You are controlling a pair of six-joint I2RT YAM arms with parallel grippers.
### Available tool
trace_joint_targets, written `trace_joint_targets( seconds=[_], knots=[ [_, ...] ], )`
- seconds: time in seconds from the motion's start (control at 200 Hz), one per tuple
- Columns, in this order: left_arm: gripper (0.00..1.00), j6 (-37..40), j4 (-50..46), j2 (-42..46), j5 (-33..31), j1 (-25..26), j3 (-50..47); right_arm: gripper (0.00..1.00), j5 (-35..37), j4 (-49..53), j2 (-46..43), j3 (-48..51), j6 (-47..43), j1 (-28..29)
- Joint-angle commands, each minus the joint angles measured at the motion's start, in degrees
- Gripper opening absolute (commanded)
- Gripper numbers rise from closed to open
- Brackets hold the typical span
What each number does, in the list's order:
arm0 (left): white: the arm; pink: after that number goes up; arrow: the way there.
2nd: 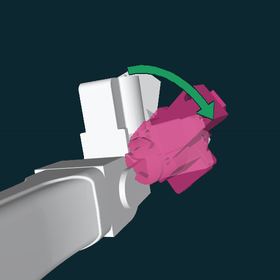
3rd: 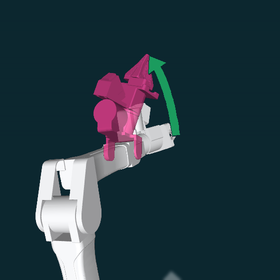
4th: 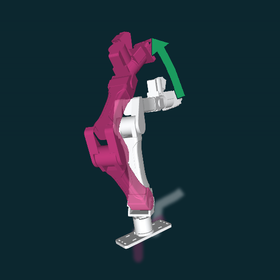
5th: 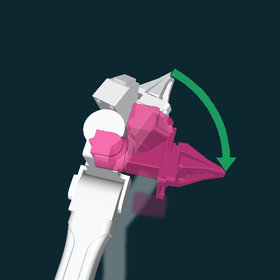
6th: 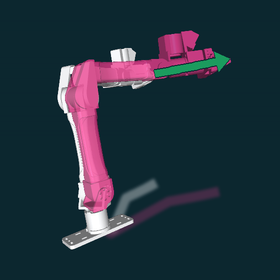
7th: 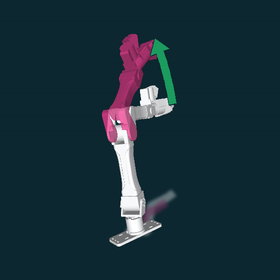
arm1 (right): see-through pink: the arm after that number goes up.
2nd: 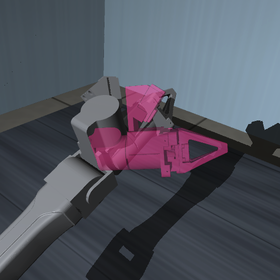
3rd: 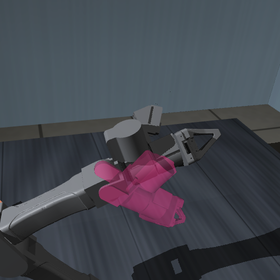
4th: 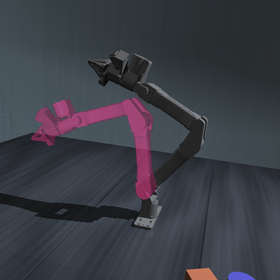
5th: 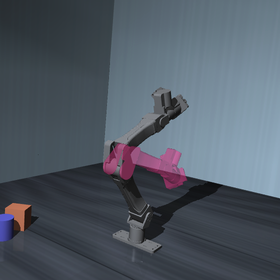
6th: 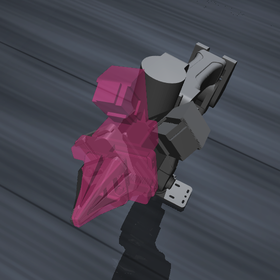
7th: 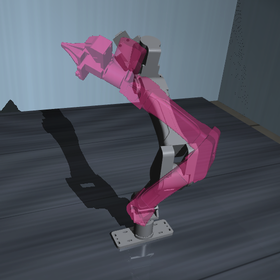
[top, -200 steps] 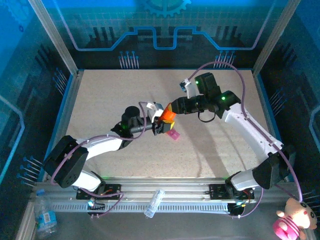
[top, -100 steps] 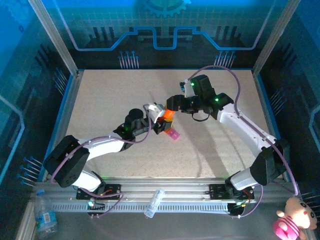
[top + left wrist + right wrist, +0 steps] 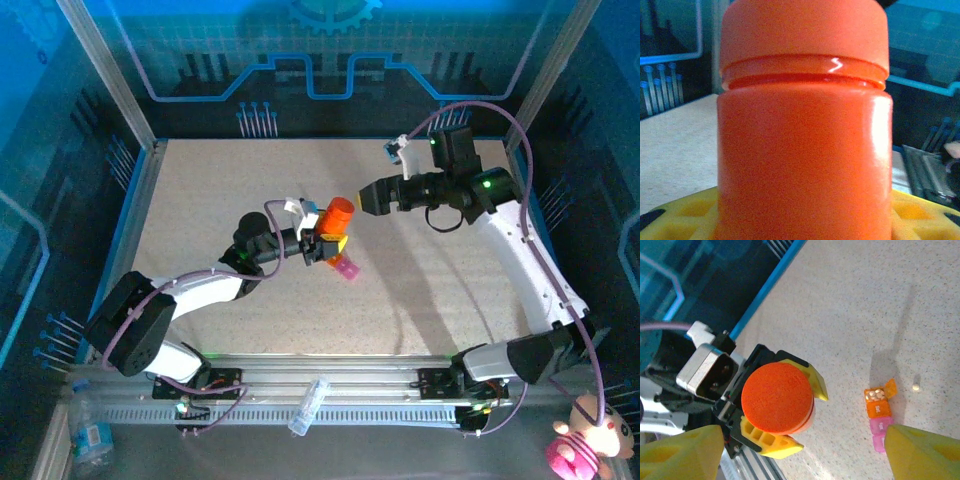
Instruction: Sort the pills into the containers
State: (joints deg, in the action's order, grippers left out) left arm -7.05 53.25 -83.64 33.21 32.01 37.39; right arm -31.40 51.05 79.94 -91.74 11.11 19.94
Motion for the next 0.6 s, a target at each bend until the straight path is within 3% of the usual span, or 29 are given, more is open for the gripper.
trace_joint_targets(
  seconds=[0.0, 0.445, 0.525, 0.595],
  knots=[
    [0.0, -4.2, 3.4, 0.6, 8.0, -0.3, 1.7, 0.84, 1.2, 8.5, 2.4, -4.1, -8.1, 1.4],
    [0.0, -6.0, 3.6, -1.0, 10.4, -0.3, 2.6, 0.84, 2.0, 12.1, 9.6, -9.9, -11.3, 7.8],
    [0.0, -6.0, 3.6, -1.0, 10.5, -0.4, 2.7, 0.78, 2.0, 12.2, 10.3, -9.7, -11.4, 8.2],
    [0.0, -6.0, 3.7, -0.9, 10.5, -0.3, 2.7, 0.65, 1.8, 12.1, 10.5, -9.3, -11.2, 8.3]
  ],
)
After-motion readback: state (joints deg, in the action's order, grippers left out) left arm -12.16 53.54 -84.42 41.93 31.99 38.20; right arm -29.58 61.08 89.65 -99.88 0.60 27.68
